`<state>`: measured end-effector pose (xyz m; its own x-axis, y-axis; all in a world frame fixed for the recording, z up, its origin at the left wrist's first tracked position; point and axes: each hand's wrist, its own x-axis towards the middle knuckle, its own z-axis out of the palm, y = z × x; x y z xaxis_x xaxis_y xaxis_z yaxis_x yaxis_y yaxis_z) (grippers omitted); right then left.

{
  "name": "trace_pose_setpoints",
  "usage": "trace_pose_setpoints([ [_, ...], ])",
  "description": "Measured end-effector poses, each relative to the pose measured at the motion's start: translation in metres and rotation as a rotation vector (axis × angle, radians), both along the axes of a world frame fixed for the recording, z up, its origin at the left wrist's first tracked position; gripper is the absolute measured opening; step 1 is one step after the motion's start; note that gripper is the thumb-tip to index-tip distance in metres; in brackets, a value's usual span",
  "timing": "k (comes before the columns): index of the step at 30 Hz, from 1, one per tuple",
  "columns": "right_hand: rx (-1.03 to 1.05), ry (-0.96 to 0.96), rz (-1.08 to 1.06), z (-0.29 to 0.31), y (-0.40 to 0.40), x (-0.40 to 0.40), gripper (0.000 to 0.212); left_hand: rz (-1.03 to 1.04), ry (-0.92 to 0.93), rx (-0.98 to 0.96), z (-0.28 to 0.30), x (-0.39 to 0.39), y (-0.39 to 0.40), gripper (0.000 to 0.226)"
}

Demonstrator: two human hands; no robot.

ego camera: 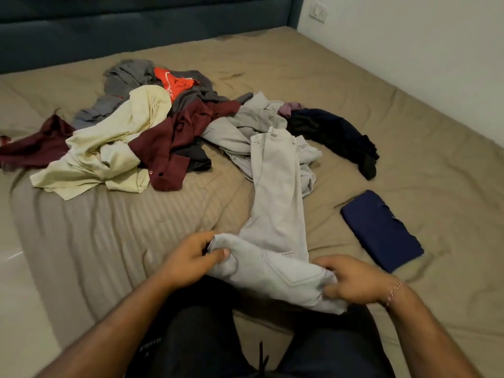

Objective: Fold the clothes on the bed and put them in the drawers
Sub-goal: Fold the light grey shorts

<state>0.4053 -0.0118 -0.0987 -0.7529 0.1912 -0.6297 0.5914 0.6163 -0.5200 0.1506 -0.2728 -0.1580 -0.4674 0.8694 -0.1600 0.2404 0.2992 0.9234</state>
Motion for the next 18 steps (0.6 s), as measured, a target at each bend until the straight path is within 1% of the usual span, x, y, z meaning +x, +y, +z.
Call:
trace_pose_setpoints([
  [2,0.083,0.102,-0.084,0.011,0.022,-0.010,0.032,0.164,-0.018,0.013,0.000,-0.004,0.029,0.027],
  [3,0.136,0.160,-0.147,0.013,0.033,-0.019,0.027,0.254,-0.019,0.007,-0.003,-0.010,0.047,0.026],
  [5,0.265,0.273,-0.346,0.013,0.047,-0.041,0.022,0.440,-0.028,-0.018,-0.007,-0.020,0.080,0.018],
  [6,0.348,0.315,-0.464,0.010,0.049,-0.051,0.025,0.520,-0.044,-0.050,-0.009,-0.024,0.093,0.025],
  [7,0.443,0.340,-0.545,0.005,0.049,-0.060,0.033,0.578,-0.010,-0.084,-0.012,-0.026,0.102,0.041],
  [8,0.530,0.348,-0.573,-0.002,0.044,-0.067,0.042,0.597,0.094,-0.109,-0.013,-0.024,0.104,0.056],
  [9,0.596,0.372,-0.556,-0.009,0.038,-0.071,0.048,0.581,0.234,-0.112,-0.016,-0.022,0.105,0.064],
  [10,0.633,0.414,-0.509,-0.018,0.027,-0.074,0.052,0.515,0.369,-0.099,-0.020,-0.017,0.103,0.068],
  [11,0.648,0.471,-0.437,-0.028,0.014,-0.076,0.053,0.381,0.491,-0.093,-0.026,-0.012,0.100,0.071],
  [12,0.645,0.516,-0.342,-0.043,0.000,-0.076,0.055,0.200,0.596,-0.127,-0.035,-0.007,0.096,0.077],
  [13,0.626,0.511,-0.234,-0.058,-0.014,-0.076,0.059,0.005,0.686,-0.216,-0.044,-0.001,0.091,0.085],
  [14,0.602,0.448,-0.121,-0.076,-0.028,-0.076,0.067,-0.174,0.769,-0.331,-0.056,0.004,0.086,0.094],
  [15,0.594,0.352,-0.015,-0.092,-0.040,-0.075,0.079,-0.304,0.839,-0.426,-0.068,0.008,0.082,0.102],
  [16,0.611,0.264,0.057,-0.109,-0.048,-0.074,0.090,-0.369,0.886,-0.489,-0.079,0.010,0.080,0.107],
  [17,0.653,0.212,0.081,-0.123,-0.052,-0.075,0.099,-0.382,0.928,-0.515,-0.087,0.012,0.080,0.107],
  [18,0.701,0.194,0.081,-0.133,-0.051,-0.077,0.103,-0.368,0.974,-0.520,-0.091,0.013,0.082,0.104],
])
